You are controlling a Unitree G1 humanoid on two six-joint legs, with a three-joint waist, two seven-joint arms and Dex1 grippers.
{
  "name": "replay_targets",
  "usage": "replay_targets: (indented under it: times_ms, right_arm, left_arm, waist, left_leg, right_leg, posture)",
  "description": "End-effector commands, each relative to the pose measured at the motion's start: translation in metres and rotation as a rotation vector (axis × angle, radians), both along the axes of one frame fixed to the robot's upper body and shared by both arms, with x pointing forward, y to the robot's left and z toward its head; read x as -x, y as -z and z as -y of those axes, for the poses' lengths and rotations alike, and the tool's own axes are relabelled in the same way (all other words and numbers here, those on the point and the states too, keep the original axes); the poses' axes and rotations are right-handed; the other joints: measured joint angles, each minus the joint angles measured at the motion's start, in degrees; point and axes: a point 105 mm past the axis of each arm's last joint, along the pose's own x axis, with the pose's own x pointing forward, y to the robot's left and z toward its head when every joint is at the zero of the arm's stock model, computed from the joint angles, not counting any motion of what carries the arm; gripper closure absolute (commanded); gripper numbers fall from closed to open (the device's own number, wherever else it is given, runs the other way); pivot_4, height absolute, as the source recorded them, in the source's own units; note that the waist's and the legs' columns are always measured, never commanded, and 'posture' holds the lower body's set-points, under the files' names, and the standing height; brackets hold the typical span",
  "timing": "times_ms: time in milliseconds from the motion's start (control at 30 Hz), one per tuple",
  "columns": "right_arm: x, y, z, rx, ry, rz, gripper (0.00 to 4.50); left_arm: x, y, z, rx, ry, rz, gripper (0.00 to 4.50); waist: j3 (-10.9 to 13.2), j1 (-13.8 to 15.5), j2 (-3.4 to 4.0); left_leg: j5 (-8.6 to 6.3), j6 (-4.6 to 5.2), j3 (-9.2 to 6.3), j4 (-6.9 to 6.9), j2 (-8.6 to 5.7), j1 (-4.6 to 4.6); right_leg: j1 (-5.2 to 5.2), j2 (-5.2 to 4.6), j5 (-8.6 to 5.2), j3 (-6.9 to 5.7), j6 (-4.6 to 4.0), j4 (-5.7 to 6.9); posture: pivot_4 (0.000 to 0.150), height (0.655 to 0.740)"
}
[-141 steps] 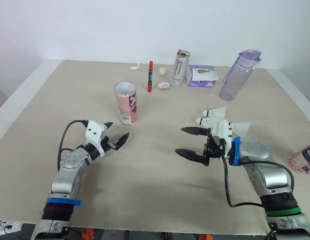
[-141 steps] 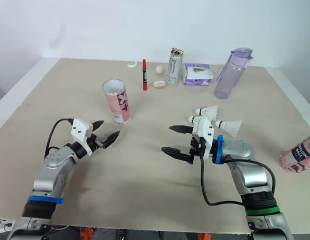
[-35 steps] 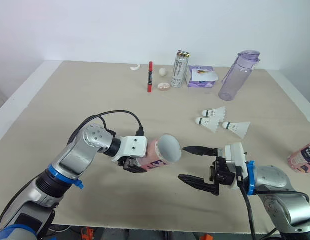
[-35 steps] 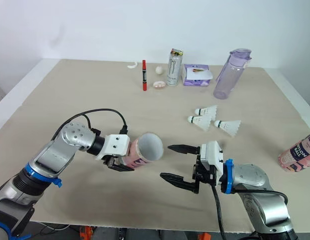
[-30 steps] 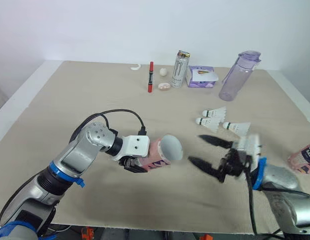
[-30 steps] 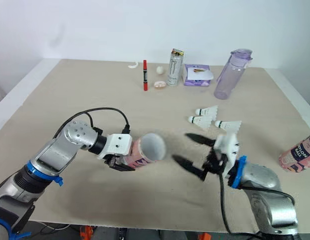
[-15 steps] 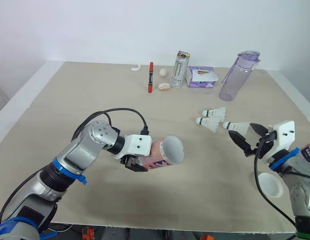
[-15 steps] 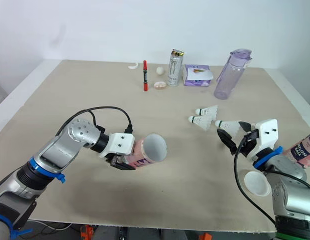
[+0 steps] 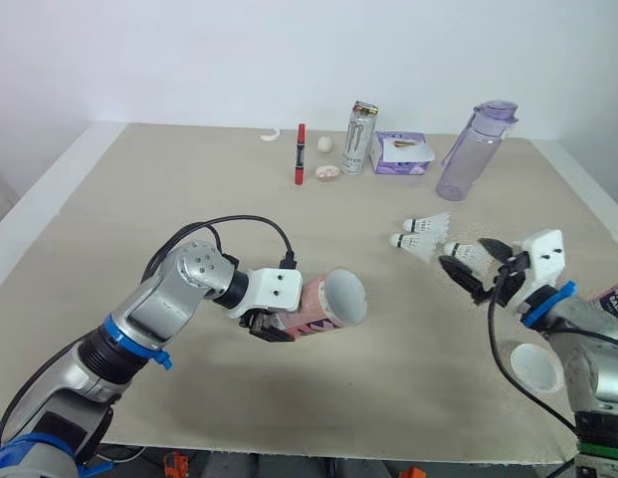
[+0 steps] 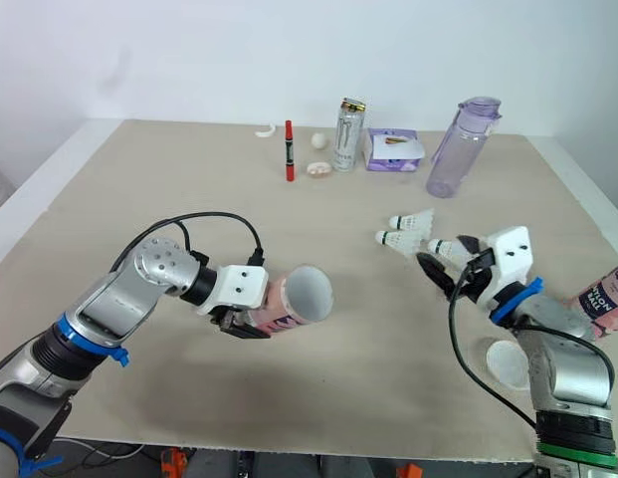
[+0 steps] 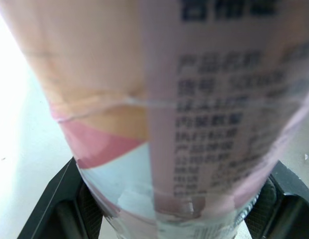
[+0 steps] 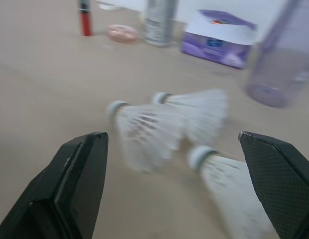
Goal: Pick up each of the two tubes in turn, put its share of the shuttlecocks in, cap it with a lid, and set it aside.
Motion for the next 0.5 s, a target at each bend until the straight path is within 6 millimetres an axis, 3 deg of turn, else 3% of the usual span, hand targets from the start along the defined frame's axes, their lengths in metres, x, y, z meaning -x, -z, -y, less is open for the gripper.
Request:
replay_targets:
  times_ms: [33,500]
  right_arm:
    - [-0.001,-0.009,-0.031,-0.058,-0.098,0.01,0.0]
    - [-0.033,0.014,-0.036,-0.12,-0.097,-0.111,0.0]
  left_arm:
    - [-0.002,0.004,-0.002,-0.012,-0.023,0.001,1.29]
    - [-0.001,0.005,-0.003,-0.011,-0.037,0.006,1.29]
  waist:
    - [0.0,-0.02,0.0]
    - [0.0,0.0,0.01]
  left_leg:
    - [0.0,0.0,0.0,0.01,0.0,0.0]
    - [0.04,0.07,0.01,0.01,-0.01,-0.02]
  right_leg:
    - [0.0,0.0,0.01,0.0,0.0,0.0]
    - [-0.02,0.0,0.04,0.01,-0.04,0.0]
  posture:
    - [0.15,0.74]
    - [0.15,0.74]
